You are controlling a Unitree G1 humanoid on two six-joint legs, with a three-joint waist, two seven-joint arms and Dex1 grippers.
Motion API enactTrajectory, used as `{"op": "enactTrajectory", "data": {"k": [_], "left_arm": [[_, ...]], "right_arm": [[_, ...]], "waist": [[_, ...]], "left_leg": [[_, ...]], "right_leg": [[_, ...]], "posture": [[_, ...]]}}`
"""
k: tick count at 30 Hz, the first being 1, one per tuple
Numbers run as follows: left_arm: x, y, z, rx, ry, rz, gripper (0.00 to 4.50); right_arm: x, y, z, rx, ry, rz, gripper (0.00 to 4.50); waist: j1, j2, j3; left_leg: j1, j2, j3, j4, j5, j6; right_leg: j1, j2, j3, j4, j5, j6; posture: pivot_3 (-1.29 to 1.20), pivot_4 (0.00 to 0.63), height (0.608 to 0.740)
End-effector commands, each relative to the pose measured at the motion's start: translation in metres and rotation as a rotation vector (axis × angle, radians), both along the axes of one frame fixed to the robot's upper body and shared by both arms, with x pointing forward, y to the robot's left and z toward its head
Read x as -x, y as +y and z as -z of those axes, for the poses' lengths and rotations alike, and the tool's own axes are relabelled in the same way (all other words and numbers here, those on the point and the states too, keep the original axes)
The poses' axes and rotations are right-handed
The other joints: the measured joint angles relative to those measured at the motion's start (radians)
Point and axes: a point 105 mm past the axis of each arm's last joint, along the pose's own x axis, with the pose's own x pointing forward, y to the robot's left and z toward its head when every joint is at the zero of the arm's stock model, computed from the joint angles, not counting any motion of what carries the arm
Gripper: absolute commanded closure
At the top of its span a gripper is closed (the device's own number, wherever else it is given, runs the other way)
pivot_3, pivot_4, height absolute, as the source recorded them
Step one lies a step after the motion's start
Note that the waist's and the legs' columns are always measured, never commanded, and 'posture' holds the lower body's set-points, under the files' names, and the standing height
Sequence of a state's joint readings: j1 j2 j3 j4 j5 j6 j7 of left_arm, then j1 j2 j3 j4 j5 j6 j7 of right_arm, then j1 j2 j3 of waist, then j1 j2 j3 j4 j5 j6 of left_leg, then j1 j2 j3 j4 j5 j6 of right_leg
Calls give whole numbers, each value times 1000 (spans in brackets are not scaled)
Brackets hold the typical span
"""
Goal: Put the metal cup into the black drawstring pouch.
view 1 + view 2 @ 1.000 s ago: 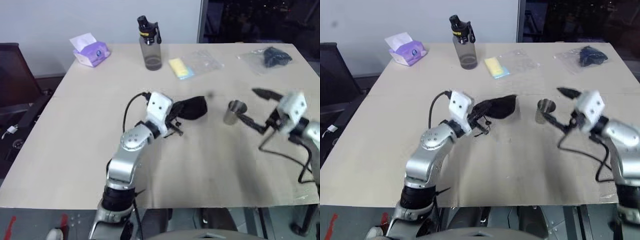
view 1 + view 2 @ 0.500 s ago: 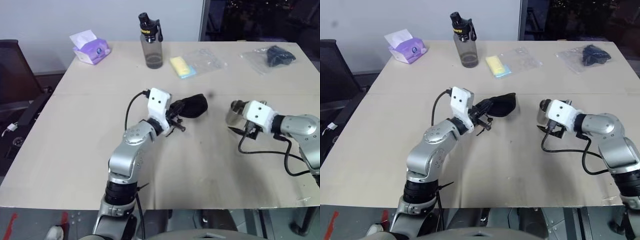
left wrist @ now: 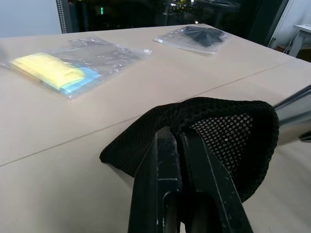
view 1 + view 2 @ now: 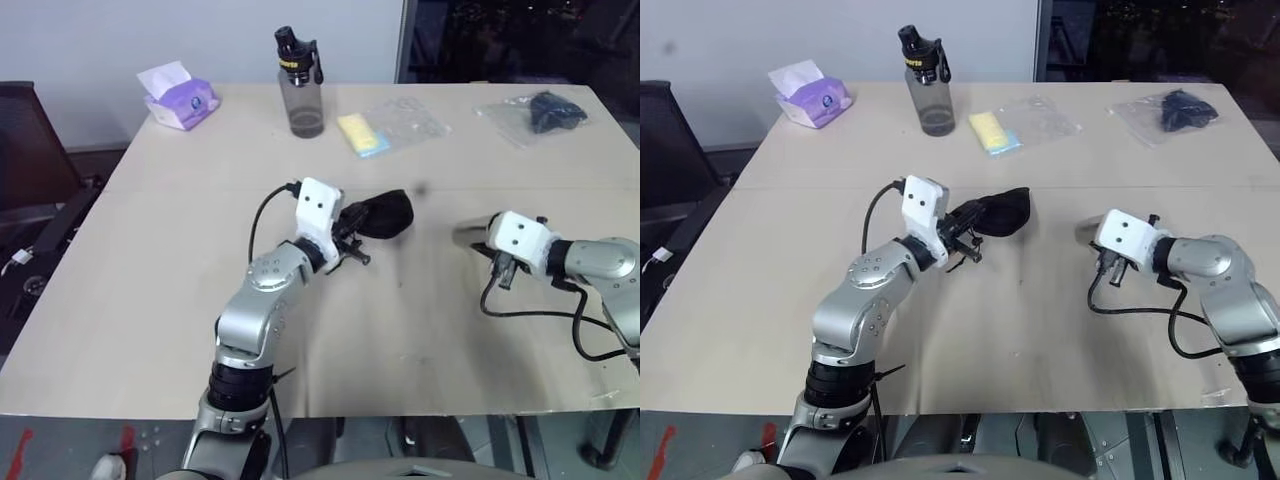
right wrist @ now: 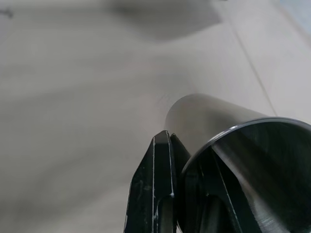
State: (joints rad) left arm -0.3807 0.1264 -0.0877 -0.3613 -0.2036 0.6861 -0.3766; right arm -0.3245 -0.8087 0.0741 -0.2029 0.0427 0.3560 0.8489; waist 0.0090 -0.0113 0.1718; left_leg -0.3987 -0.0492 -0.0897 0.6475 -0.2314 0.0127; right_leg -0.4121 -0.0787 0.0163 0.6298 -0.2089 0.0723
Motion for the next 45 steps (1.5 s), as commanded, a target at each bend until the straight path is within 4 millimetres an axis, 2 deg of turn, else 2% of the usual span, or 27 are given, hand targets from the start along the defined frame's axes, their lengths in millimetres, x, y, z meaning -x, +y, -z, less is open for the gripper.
{"op": "enactTrajectory", "data": {"k": [1, 4, 6, 9, 14, 17, 24, 29, 30, 34, 37, 39, 40, 41, 43, 45], "left_arm": [[1, -7, -7, 17, -7, 29, 4500], [1, -10, -6, 17, 2, 41, 4500], [1, -12, -7, 24, 6, 50, 4500], [1, -11, -10, 43, 8, 52, 4500], [2, -6, -11, 49, 15, 56, 4500], [16, -13, -20, 146, 33, 147, 4500], [34, -23, -21, 207, 85, 262, 4500], [42, -32, -27, 271, 119, 332, 4500], [43, -34, -28, 286, 127, 343, 4500], [43, -39, -31, 290, 129, 364, 4500], [42, -41, -32, 289, 126, 370, 4500], [41, -41, -32, 286, 124, 367, 4500], [41, -41, -32, 282, 122, 362, 4500], [39, -40, -32, 280, 120, 349, 4500], [33, -35, -30, 275, 116, 304, 4500], [25, -29, -26, 261, 114, 247, 4500]], "right_arm": [[12, 46, -64, -177, -222, -191, 4461], [30, 78, -81, -280, -257, -329, 4461], [41, 98, -86, -334, -252, -405, 4461], [46, 108, -79, -344, -209, -437, 4461], [55, 108, -47, -254, -67, -492, 4461], [40, 107, -35, -248, -66, -426, 4461], [6, 109, -34, -375, -90, -212, 4461], [4, 135, -24, -555, -7, -161, 4461], [4, 139, -19, -538, -7, -161, 4461], [6, 144, 17, -56, -194, -338, 4461], [-5, 140, 19, 118, -324, -396, 4461], [-12, 136, 16, 142, -345, -387, 4461], [-14, 134, 12, 110, -339, -364, 3950], [-14, 133, 7, 50, -313, -340, 3788], [-8, 132, -4, -66, -286, -335, 3114], [-2, 127, -17, -151, -258, -337, 2115]], "waist": [[-7, 0, 0], [-9, 0, 0], [-8, 0, 0], [-4, 0, 0], [1, 0, 0], [-2, 0, 0], [-10, -1, 1], [-19, -1, 1], [-20, -1, 1], [-20, -1, 1], [-22, -1, 1], [-23, -1, 1], [-23, -2, 1], [-23, -2, 1], [-22, -2, 1], [-20, -2, 1]], "left_leg": [[0, 0, 0, 0, 0, 0], [1, 0, -2, 0, 0, 0], [0, 1, -3, 0, 0, 0], [0, 0, -4, 1, 0, 0], [0, -1, -6, 2, -1, 1], [1, 0, -6, 2, -1, 1], [2, 0, -7, 2, 0, 0], [2, 0, -8, 2, 0, 0], [2, 0, -8, 2, 0, 0], [2, -2, -7, 2, 0, 0], [2, -3, -2, 3, 1, -1], [3, -2, -1, 3, 1, -2], [3, -1, -1, 3, 1, -2], [3, 0, -1, 3, 2, -3], [3, 1, -2, 2, 2, -3], [3, 1, -3, 2, 2, -3]], "right_leg": [[0, 1, 1, 1, 0, -1], [0, 2, -1, 3, 0, -1], [0, 2, -2, 3, 0, -1], [0, 1, -2, 3, 0, -1], [0, 1, -1, 3, 0, -1], [0, 1, -1, 4, 0, -1], [-1, 1, 0, 7, 0, -1], [-1, 2, 0, 8, 0, -1], [-1, 2, 0, 8, 0, -1], [-1, 1, 0, 8, 0, -1], [-1, 1, 0, 8, 0, -1], [-1, 2, 1, 8, 0, -1], [-1, 3, 1, 8, 0, -1], [-1, 4, 1, 8, 0, -1], [-1, 5, 1, 8, 1, -1], [-1, 5, 0, 8, 0, -2]], "posture": [[0, 150, 740], [0, 150, 740], [0, 150, 740], [0, 150, 740], [0, 150, 740], [0, 150, 740], [0, 150, 740], [0, 150, 740], [0, 150, 740], [0, 150, 740], [0, 150, 740], [0, 150, 740], [0, 150, 740], [0, 150, 740], [0, 150, 740], [0, 150, 740]]}}
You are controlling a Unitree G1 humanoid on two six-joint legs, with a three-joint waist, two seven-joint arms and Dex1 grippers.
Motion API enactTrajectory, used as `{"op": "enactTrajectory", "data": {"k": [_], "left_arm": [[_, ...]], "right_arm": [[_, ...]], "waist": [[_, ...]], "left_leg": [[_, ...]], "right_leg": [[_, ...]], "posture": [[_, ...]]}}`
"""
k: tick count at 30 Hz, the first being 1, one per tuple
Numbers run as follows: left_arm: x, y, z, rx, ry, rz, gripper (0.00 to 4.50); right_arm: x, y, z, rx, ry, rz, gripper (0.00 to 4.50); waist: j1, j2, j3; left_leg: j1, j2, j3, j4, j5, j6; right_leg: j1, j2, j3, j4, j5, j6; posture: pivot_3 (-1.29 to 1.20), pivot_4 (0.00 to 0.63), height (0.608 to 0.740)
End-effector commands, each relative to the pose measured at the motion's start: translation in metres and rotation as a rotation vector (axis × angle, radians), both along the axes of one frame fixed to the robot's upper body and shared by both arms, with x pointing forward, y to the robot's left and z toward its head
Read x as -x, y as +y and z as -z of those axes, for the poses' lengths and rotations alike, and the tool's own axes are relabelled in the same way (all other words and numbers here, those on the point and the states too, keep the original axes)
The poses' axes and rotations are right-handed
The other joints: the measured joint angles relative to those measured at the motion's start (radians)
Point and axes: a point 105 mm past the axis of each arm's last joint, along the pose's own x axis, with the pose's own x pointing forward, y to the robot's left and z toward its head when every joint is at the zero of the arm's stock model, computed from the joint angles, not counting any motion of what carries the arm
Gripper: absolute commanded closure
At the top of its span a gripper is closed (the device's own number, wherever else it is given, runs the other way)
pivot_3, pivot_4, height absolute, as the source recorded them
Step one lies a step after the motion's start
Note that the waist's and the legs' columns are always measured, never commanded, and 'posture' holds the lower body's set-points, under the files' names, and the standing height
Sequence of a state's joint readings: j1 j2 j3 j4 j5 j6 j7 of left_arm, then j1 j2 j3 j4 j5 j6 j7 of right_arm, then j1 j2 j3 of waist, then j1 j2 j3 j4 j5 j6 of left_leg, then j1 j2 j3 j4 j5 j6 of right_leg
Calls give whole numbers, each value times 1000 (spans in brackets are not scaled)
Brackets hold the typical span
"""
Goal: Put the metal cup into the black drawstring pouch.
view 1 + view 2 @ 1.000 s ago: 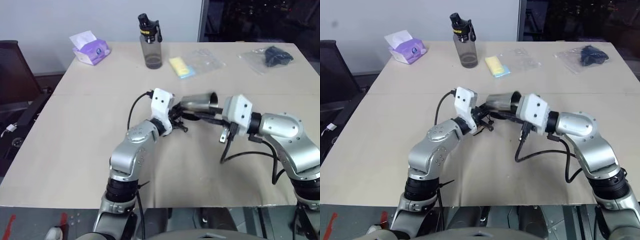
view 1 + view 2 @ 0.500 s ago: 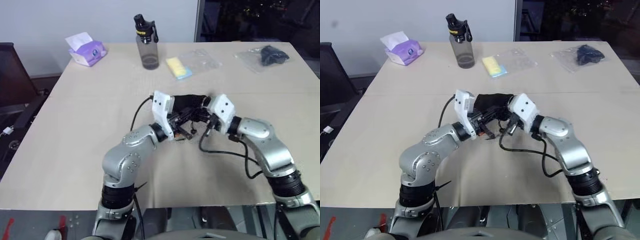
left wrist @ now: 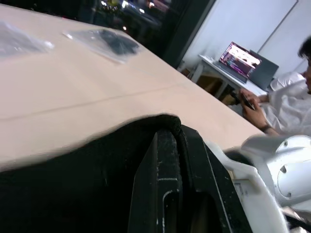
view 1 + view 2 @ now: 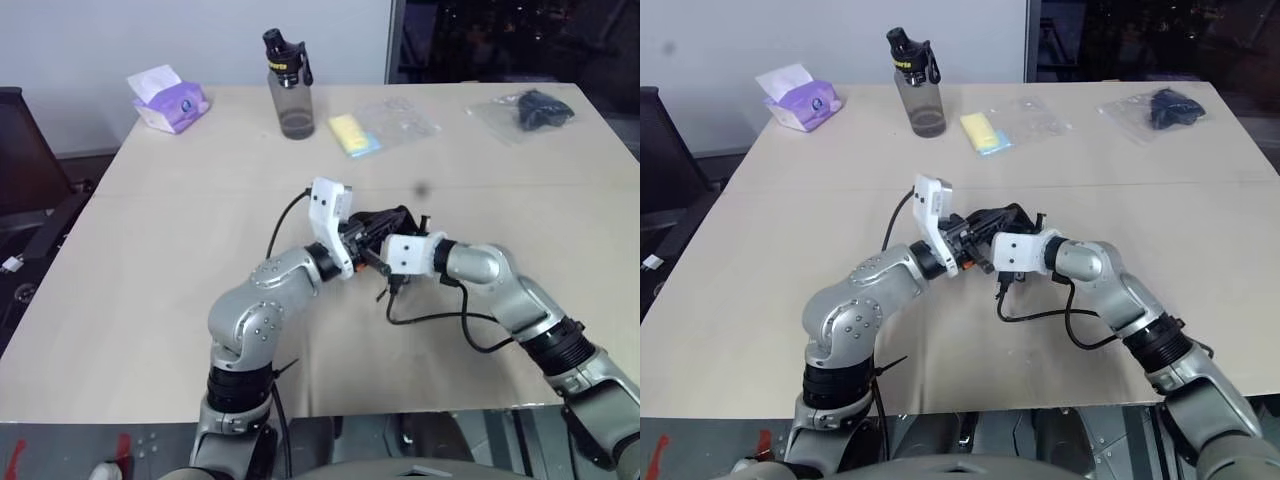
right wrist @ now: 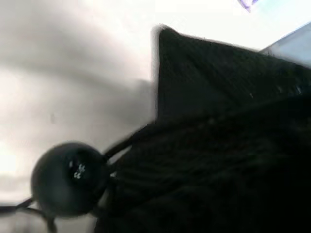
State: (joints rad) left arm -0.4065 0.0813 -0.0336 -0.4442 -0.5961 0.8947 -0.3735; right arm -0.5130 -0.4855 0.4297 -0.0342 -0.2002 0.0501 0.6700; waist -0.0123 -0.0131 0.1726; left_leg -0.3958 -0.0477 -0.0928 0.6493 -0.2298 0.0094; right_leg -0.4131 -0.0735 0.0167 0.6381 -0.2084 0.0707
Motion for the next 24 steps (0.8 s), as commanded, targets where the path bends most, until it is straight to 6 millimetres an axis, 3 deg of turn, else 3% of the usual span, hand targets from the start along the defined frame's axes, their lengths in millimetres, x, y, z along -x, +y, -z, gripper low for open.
{"op": "enactTrajectory", "data": {"k": [1, 2, 6, 10, 15, 17, 20, 22, 24], "left_arm": [[-9, 5, -5, -6, -35, -60, 4500], [-10, 6, -3, -16, -31, -67, 4500], [-9, 1, 9, -71, -30, -49, 4500], [-13, 2, 10, -65, -26, -55, 4500], [-18, 3, 7, -47, -21, -66, 4500], [-19, 1, 5, -19, -7, -69, 4500], [-19, -1, 4, -1, 9, -69, 4500], [-19, -1, 5, -2, 12, -68, 4500], [-19, -2, 6, -2, 16, -67, 4500]], "right_arm": [[13, -10, -41, -168, 29, -41, 1582], [20, -12, -47, -179, 41, -77, 1170], [47, -25, -64, -229, 66, -218, 1170], [61, -43, -75, -249, 93, -255, 1170], [64, -59, -93, -510, 289, -157, 1170], [70, -65, -78, -577, 474, -111, 1170], [97, -68, -32, -497, 769, -87, 1170], [99, -69, -9, -432, 816, -25, 1170], [83, -61, 10, -438, 780, 64, 1170]], "waist": [[2, 0, 0], [2, 0, 0], [4, 0, 0], [1, 0, 0], [1, 0, 0], [6, 0, 0], [24, -1, 0], [23, -1, 0], [18, -1, 0]], "left_leg": [[0, 0, 0, 0, 0, 0], [-1, 0, -1, 0, -1, 1], [-1, -1, -4, 0, -2, 4], [-1, -1, -4, 0, -3, 4], [-1, 1, -5, 0, -3, 5], [-1, 1, -5, 0, -3, 5], [-2, 1, -6, 0, -3, 5], [-2, 1, -4, 0, -3, 5], [-1, 0, -2, 0, -3, 5]], "right_leg": [[0, 0, 0, 0, 0, 0], [0, 0, 1, -1, 0, 0], [1, -2, 1, -3, 0, 0], [0, -1, 1, -2, 0, 0], [0, -1, 1, -1, 0, 0], [1, -1, 0, -1, 0, 0], [1, -1, 0, -2, 0, -1], [1, -1, 0, -3, 0, -1], [0, -1, 2, -4, 0, 0]], "posture": [[0, 150, 740], [0, 150, 740], [0, 150, 740], [0, 150, 740], [0, 150, 740], [0, 150, 740], [0, 150, 740], [0, 150, 740], [0, 150, 740]]}}
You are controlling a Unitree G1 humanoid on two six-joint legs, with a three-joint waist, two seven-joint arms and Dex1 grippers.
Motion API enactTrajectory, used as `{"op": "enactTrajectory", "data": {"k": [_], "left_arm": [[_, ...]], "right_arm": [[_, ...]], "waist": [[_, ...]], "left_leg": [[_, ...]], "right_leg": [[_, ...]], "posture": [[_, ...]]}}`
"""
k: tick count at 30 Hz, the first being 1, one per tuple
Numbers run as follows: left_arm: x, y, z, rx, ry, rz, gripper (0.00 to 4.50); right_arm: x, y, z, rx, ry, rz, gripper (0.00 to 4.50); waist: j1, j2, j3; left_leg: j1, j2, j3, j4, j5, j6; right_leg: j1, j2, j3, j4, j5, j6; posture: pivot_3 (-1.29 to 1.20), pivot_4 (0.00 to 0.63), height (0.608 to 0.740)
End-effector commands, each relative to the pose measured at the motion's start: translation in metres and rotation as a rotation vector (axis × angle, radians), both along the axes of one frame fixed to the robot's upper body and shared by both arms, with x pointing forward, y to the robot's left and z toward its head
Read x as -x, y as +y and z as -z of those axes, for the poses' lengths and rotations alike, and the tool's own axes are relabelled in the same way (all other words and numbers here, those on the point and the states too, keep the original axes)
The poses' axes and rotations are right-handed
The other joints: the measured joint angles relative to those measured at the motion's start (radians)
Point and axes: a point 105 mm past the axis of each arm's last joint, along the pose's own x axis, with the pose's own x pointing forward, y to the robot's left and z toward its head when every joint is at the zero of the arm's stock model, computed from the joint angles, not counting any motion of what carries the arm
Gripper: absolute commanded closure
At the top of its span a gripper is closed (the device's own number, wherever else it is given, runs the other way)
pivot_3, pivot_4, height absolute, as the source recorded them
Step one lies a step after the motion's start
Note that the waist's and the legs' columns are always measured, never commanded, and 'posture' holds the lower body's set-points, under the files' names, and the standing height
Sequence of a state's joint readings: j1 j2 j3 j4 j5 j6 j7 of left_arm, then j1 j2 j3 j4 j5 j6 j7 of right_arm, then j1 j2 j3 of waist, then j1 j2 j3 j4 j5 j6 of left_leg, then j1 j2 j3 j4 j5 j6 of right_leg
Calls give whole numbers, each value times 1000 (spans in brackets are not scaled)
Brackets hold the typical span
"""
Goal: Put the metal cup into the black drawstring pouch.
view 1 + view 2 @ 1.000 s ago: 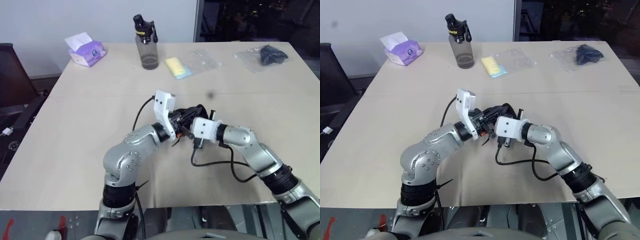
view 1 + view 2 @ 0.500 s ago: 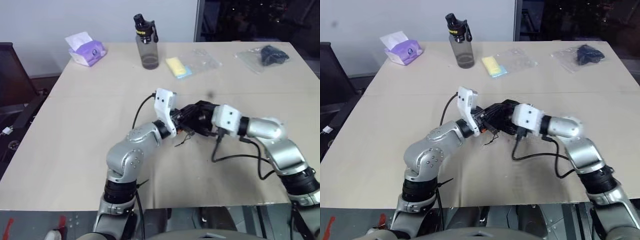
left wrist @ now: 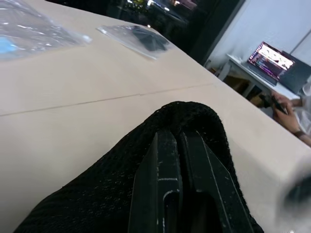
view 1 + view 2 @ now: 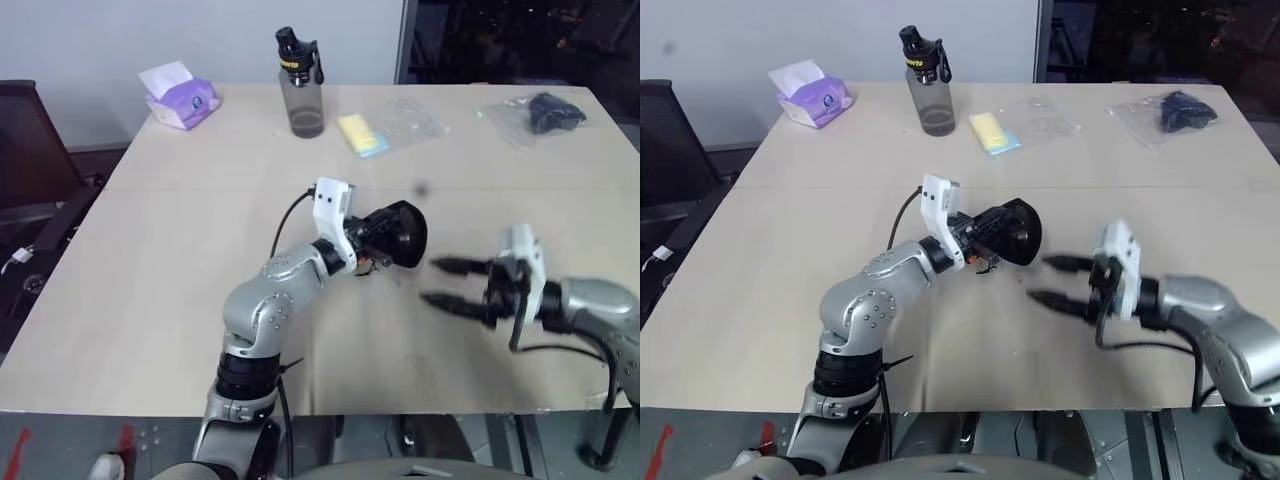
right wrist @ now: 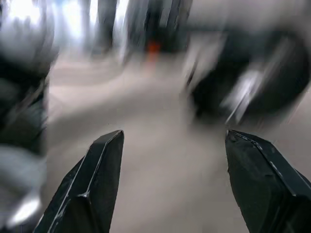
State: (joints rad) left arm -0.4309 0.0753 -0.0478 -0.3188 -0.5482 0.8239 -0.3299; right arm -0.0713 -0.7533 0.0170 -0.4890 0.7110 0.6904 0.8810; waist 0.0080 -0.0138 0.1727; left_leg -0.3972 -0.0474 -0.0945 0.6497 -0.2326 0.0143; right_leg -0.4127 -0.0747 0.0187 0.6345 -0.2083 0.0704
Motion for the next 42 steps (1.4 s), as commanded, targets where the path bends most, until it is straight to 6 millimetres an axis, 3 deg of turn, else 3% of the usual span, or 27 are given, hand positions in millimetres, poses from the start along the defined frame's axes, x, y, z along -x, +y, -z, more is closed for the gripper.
{"op": "enactTrajectory", "data": {"k": [1, 10, 14, 21, 27, 29, 31, 33, 37, 39, 42], "left_arm": [[3, -6, -10, 18, -29, 22, 4500], [7, -8, -6, 3, -19, 25, 4500], [6, -5, -7, 15, -16, 8, 4500], [1, -3, 0, -18, -10, -42, 4500], [-3, -2, -2, -9, -11, -63, 4500], [1, -2, -10, 55, -35, -21, 4500], [15, -1, -29, 170, -94, 84, 3871], [14, 2, -32, 155, -117, 69, 3060], [3, 15, -29, 115, -114, 8, 1221], [9, 19, -29, 113, -128, 43, 1221], [18, 27, -22, 101, -88, 118, 1221]], "right_arm": [[-20, 18, 13, 29, -67, 81, 1170], [-67, 73, 20, -93, -149, 223, 1170], [-62, 89, 14, -183, -120, 208, 1170], [-58, 87, 19, -197, -104, 224, 4439], [-61, 84, 11, -241, -98, 264, 4439], [-62, 82, 8, -239, -117, 272, 4439], [-62, 75, 2, -236, -138, 290, 4500], [-60, 67, -3, -234, -160, 289, 4500], [-71, 22, -14, -33, -369, 373, 4500], [-79, 9, -26, 37, -480, 400, 4500], [-93, -10, -64, 101, -691, 456, 4500]], "waist": [[-7, -1, 0], [-18, -2, 0], [-17, -2, 0], [-20, -1, 0], [-21, -1, 0], [-21, -1, 0], [-21, -1, 0], [-20, -1, 0], [-17, -1, 0], [-19, -2, 1], [-29, -1, 1]], "left_leg": [[0, 0, 1, 0, 0, 0], [2, 2, 3, 1, 1, -1], [1, 1, 2, 0, 1, -2], [1, 1, -2, 0, 1, -2], [2, 1, -3, 0, 1, -2], [2, 1, -3, 0, 1, -2], [2, 1, -3, 0, 1, -2], [1, 1, -3, 0, 1, -2], [1, 0, -3, 0, 1, -2], [1, 0, 0, 0, 1, -2], [2, 1, 5, -1, 1, -2]], "right_leg": [[0, 0, 0, 0, 0, 0], [0, 3, -1, 2, 2, -3], [0, 3, -1, 2, 2, -3], [-1, 3, -1, 2, 2, -3], [-1, 4, -2, 3, 2, -3], [-1, 4, -2, 3, 2, -3], [-1, 4, -2, 3, 2, -3], [-1, 4, -2, 3, 2, -3], [-1, 3, -2, 2, 2, -3], [-1, 3, -1, 1, 2, -3], [-1, 4, 0, 2, 1, -1]], "posture": [[0, 150, 740], [0, 150, 740], [0, 150, 740], [0, 150, 740], [0, 150, 740], [0, 150, 740], [0, 150, 740], [0, 150, 740], [0, 150, 740], [0, 150, 740], [0, 150, 740]]}}
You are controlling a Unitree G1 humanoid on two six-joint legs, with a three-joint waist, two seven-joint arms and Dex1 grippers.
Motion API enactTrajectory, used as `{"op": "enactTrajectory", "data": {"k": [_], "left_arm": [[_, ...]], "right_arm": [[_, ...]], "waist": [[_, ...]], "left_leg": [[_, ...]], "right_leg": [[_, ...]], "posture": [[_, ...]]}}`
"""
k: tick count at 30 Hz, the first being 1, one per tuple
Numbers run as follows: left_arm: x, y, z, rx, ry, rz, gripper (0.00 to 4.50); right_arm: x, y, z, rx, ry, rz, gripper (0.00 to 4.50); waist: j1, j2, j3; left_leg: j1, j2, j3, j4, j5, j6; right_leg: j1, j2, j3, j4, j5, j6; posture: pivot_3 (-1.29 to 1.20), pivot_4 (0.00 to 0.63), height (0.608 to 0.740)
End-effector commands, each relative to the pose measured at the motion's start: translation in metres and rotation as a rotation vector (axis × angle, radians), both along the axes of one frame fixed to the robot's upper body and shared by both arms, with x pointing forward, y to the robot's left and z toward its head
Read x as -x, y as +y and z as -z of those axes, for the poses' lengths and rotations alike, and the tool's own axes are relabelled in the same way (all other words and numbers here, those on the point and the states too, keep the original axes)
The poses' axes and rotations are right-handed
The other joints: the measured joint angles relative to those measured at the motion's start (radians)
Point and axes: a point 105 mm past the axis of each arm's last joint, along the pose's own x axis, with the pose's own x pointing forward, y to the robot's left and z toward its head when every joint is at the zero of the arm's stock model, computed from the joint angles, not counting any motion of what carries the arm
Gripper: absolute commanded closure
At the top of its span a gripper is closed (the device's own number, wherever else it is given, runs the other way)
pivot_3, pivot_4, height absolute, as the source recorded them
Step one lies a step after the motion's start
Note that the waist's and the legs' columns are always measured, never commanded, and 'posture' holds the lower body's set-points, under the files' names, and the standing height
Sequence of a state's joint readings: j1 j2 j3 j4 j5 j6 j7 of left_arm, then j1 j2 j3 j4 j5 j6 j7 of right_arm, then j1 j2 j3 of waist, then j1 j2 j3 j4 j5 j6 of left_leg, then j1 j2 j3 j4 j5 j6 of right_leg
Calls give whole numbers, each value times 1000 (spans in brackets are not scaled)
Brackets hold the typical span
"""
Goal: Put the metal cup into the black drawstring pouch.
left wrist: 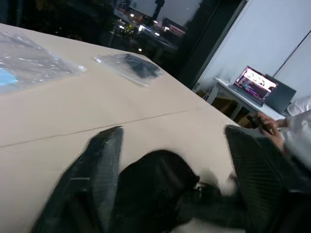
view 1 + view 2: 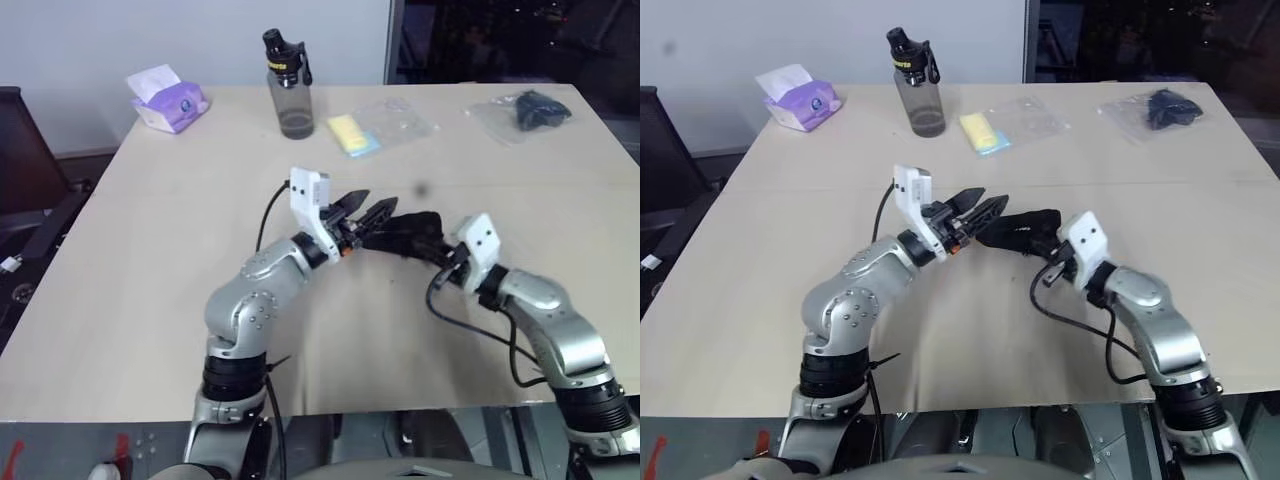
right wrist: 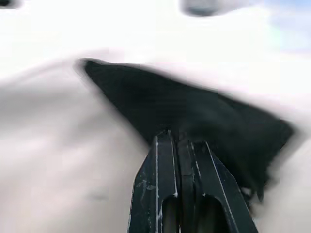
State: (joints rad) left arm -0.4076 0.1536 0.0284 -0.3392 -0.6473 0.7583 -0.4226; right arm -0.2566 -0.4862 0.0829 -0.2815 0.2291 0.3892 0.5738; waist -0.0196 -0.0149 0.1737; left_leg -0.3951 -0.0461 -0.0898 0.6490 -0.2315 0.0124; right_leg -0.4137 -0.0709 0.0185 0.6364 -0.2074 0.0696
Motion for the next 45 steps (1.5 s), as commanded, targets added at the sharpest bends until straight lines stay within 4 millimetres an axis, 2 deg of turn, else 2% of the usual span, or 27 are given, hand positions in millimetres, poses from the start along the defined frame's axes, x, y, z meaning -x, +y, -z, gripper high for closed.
{"op": "enactTrajectory", "data": {"k": [1, 3, 4, 6, 7, 8, 11, 13, 15, 19, 23, 27, 29, 31, 40, 45], "left_arm": [[19, 4, 0, 12, 29, 137, 1221], [32, 9, 13, -78, 57, 238, 1221], [32, 14, 18, -123, 64, 247, 1221], [29, 25, 22, -176, 64, 251, 1221], [20, 32, 20, -211, 30, 214, 1221], [10, 37, 16, -233, -9, 172, 1221], [-19, 48, -14, -195, -160, 46, 1221], [-27, 48, -32, -158, -246, 24, 1221], [-35, 51, -47, -123, -306, -6, 1221], [-51, 58, -74, -124, -427, -96, 1221], [-43, 38, -95, -111, -527, -6, 1221], [-28, 18, -92, -158, -577, 116, 1221], [-24, 15, -86, -168, -570, 145, 1221], [-23, 15, -83, -167, -565, 147, 1221], [-15, 0, -84, -158, -602, 192, 1221], [-10, -9, -93, -92, -614, 227, 1221]], "right_arm": [[-12, -14, -63, 43, -287, 49, 4500], [-14, -18, -88, 70, -385, 48, 4500], [-15, -17, -99, 70, -423, 46, 4500], [-14, -14, -119, 33, -477, 36, 4500], [-14, -11, -131, -9, -501, 29, 4500], [-13, -8, -140, -39, -518, 20, 4500], [-8, 6, -160, -94, -555, -31, 4500], [-2, 17, -169, -141, -551, -84, 4500], [5, 28, -171, -162, -529, -154, 4500], [15, 41, -160, -107, -455, -293, 4500], [21, 43, -143, -67, -324, -393, 4500], [13, 32, -157, -326, -130, -371, 4500], [12, 30, -167, -525, 36, -393, 4500], [15, 31, -173, -639, 157, -434, 4500], [27, 46, -188, -907, 405, -539, 4500], [25, 58, -188, -977, 500, -503, 4500]], "waist": [[-3, 0, 0], [-2, 0, 0], [-3, 0, 0], [0, 0, 1], [3, 0, 1], [5, 0, 1], [12, -1, 2], [13, -2, 2], [12, -2, 2], [9, -2, 2], [8, -2, 2], [6, -2, 2], [4, -2, 2], [4, -2, 2], [5, -1, 2], [3, -1, 2]], "left_leg": [[0, 1, 0, 0, 0, 0], [1, 2, 0, 0, 0, 0], [1, 3, -1, -1, 0, 0], [1, 3, -1, -1, 0, 0], [1, 4, -1, -2, 0, 0], [1, 5, -1, -2, 0, 0], [-1, 4, -1, -1, 0, 0], [-2, 3, -1, 0, 0, 0], [-2, 3, -1, 0, 0, 0], [-3, 3, -1, -2, 0, -1], [-3, 1, -2, -6, 0, 0], [-4, 3, -2, -6, 0, 0], [-3, 4, -3, -6, 0, 0], [-3, 6, -4, -6, 0, 0], [-3, 6, -4, -7, 0, 1], [-3, 6, 0, -7, 0, 1]], "right_leg": [[0, 1, 0, 1, -1, 1], [0, 1, -1, 2, -1, 1], [0, 2, -2, 2, 0, 0], [0, 3, -2, 2, 1, -2], [0, 3, -2, 2, 1, -2], [0, 2, -2, 1, 1, -3], [0, 1, -2, 0, 1, -3], [0, 0, -2, -1, 2, -3], [0, 0, -1, -3, 2, -3], [0, 0, -1, -6, 2, -3], [0, 0, -2, -9, 2, -3], [-1, 0, -2, -9, 2, -3], [-1, 0, -1, -8, 2, -3], [-1, 0, 0, -8, 2, -4], [-1, 0, 0, -7, 3, -4], [-2, 1, -1, -7, 3, -4]], "posture": [[0, 150, 740], [0, 150, 740], [0, 150, 740], [0, 150, 740], [0, 150, 740], [0, 150, 740], [0, 150, 740], [0, 150, 740], [0, 150, 740], [0, 150, 740], [0, 150, 740], [0, 150, 740], [0, 150, 740], [0, 150, 740], [0, 150, 740], [0, 150, 740]]}}
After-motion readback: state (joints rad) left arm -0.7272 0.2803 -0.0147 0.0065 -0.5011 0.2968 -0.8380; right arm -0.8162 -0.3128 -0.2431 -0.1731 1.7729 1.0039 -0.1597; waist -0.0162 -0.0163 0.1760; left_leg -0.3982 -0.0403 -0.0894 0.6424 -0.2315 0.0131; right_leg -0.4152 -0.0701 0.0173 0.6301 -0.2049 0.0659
